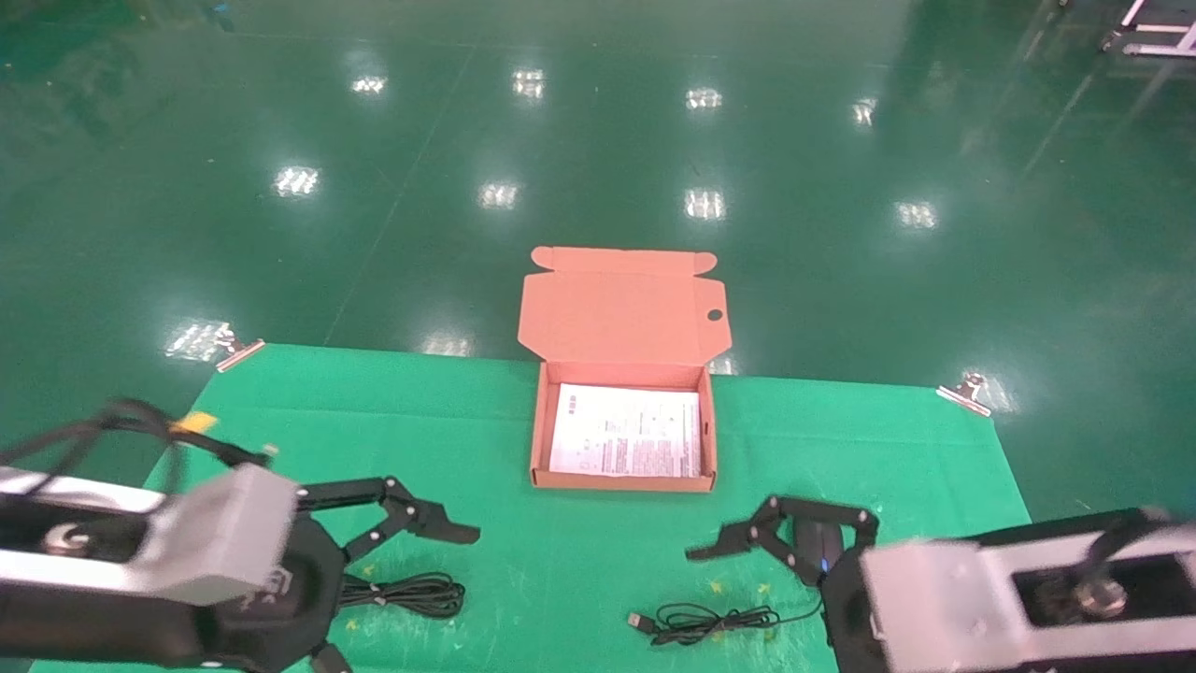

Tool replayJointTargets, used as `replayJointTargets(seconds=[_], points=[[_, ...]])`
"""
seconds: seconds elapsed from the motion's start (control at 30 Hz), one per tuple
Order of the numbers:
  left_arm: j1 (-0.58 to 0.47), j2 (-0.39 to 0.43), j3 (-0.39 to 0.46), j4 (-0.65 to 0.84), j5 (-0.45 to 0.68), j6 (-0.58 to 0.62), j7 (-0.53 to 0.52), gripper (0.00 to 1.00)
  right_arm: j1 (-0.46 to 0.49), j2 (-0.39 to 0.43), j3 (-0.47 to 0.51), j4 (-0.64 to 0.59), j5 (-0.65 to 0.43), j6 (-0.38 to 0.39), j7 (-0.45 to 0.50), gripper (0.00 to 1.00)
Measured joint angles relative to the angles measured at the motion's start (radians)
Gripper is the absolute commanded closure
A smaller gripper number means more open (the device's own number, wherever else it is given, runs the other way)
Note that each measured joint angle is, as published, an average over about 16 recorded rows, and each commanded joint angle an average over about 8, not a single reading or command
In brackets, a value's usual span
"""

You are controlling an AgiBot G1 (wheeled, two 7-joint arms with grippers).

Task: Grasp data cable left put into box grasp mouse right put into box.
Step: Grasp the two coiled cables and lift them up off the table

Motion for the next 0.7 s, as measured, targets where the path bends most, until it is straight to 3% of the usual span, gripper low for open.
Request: replayJointTargets(seconds=[0.37,0.7], points=[[-0.143,0.089,0.197,0.005,0.298,-0.014,0.002,0.0,0.19,-0.101,-0.295,0.01,-0.339,0.017,-0.112,0.0],[-0.169,0.179,0.33,0.022,0.577,-0.072,-0.005,0.0,0.206,-0.175,-0.448,0.012,-0.586,0.086,-0.078,0.0]])
